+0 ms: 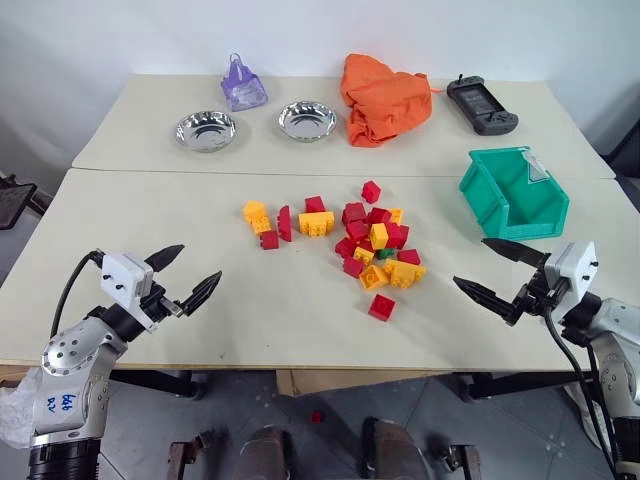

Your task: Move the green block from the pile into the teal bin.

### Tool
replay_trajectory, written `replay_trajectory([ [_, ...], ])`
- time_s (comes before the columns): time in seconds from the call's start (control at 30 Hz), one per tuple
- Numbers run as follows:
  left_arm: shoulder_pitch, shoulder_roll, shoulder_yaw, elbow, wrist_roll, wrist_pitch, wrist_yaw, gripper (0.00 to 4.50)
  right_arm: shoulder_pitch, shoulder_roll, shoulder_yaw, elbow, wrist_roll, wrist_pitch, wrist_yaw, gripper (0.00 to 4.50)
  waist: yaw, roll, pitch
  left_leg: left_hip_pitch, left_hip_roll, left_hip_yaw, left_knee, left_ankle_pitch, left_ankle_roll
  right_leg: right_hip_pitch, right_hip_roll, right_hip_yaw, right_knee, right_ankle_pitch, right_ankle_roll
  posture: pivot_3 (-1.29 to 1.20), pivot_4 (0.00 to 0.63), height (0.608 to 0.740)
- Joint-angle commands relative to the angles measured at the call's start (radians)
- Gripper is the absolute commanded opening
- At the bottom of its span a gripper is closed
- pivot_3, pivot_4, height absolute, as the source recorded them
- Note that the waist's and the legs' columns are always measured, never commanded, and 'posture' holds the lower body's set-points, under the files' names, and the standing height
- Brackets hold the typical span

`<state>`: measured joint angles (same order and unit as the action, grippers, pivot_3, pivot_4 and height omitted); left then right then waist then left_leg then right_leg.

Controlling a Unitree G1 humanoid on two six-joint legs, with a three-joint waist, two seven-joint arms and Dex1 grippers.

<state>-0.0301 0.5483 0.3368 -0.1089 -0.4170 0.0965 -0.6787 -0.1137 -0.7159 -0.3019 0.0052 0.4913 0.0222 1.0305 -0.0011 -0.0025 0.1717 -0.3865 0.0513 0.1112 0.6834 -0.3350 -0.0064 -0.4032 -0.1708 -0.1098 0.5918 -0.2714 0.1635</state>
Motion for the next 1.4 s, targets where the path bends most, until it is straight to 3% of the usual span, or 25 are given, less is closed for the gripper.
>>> replay_trajectory([
  [0.03, -0.009, 0.014, 0.007, -0.041, -0.003, 0.003, 0.007, 4.50, -0.020, 0.003, 0.001, -0.015, 0.005, -0.003, 0.001, 4.46, 0.000, 0.000, 0.000, 0.000, 0.000, 0.000, 0.000, 0.000, 0.000, 0.000, 0.000, 0.000, 0.000, 0.000, 0.000, 0.00, 0.150, 0.740],
  [0.2, -0.003, 0.026, -0.030, -0.094, -0.073, 0.039, -0.091, 4.50, -0.031, -0.012, 0.030, -0.041, 0.026, 0.034, 0.033, 4.46, 0.002, 0.000, 0.000, 0.000, 0.000, 0.000, 0.000, 0.000, 0.000, 0.000, 0.000, 0.000, 0.000, 0.000, 0.000, 0.00, 0.150, 0.740],
  [0.3, 0.010, 0.070, -0.100, -0.121, -0.063, 0.010, -0.225, 4.50, -0.017, -0.042, 0.094, -0.104, 0.036, 0.088, 0.117, 3.89, 0.000, 0.000, 0.000, 0.000, 0.000, 0.000, 0.000, 0.000, 0.000, 0.000, 0.000, 0.000, 0.000, 0.000, 0.000, 0.00, 0.150, 0.740],
  [0.47, 0.007, 0.076, -0.204, -0.176, -0.040, -0.033, -0.316, 4.50, -0.031, -0.026, 0.230, -0.220, 0.002, 0.178, 0.104, 2.18, 0.000, 0.000, 0.000, 0.000, 0.000, 0.000, 0.000, 0.000, 0.000, 0.000, 0.000, 0.000, 0.000, 0.000, 0.000, 0.00, 0.150, 0.740],
  [0.67, -0.038, 0.064, -0.196, -0.139, -0.059, -0.009, -0.288, 4.50, -0.184, 0.080, 0.405, -0.249, -0.079, 0.301, -0.017, 0.05, -0.004, 0.000, 0.000, 0.000, 0.000, 0.000, 0.000, 0.000, 0.000, -0.001, 0.000, 0.000, 0.001, 0.000, -0.001, 0.00, 0.150, 0.740],
  [0.87, -0.056, 0.054, -0.197, -0.122, -0.046, -0.019, -0.267, 4.50, -0.414, 0.264, 0.507, 0.011, -0.255, 0.324, -0.204, 0.05, -0.003, 0.000, 0.000, -0.001, 0.000, 0.000, 0.000, 0.000, 0.000, -0.003, 0.000, 0.000, 0.002, 0.000, -0.001, 0.00, 0.150, 0.740],
  [1.03, -0.071, 0.032, -0.200, -0.115, -0.035, -0.028, -0.236, 4.50, -0.554, 0.335, 0.501, 0.275, -0.363, 0.243, -0.319, 0.05, -0.004, 0.000, 0.000, -0.002, 0.000, 0.001, 0.001, 0.000, 0.000, -0.004, 0.000, 0.000, 0.003, 0.000, -0.001, 0.00, 0.150, 0.740],
  [1.4, -0.070, 0.009, -0.201, -0.110, -0.026, -0.031, -0.207, 4.50, -0.732, 0.275, 0.357, 0.697, -0.390, 0.051, -0.374, 0.05, -0.008, 0.000, 0.000, -0.002, 0.000, 0.002, 0.000, 0.000, 0.000, -0.004, 0.000, 0.000, 0.003, 0.000, -0.001, 0.00, 0.150, 0.740],
])
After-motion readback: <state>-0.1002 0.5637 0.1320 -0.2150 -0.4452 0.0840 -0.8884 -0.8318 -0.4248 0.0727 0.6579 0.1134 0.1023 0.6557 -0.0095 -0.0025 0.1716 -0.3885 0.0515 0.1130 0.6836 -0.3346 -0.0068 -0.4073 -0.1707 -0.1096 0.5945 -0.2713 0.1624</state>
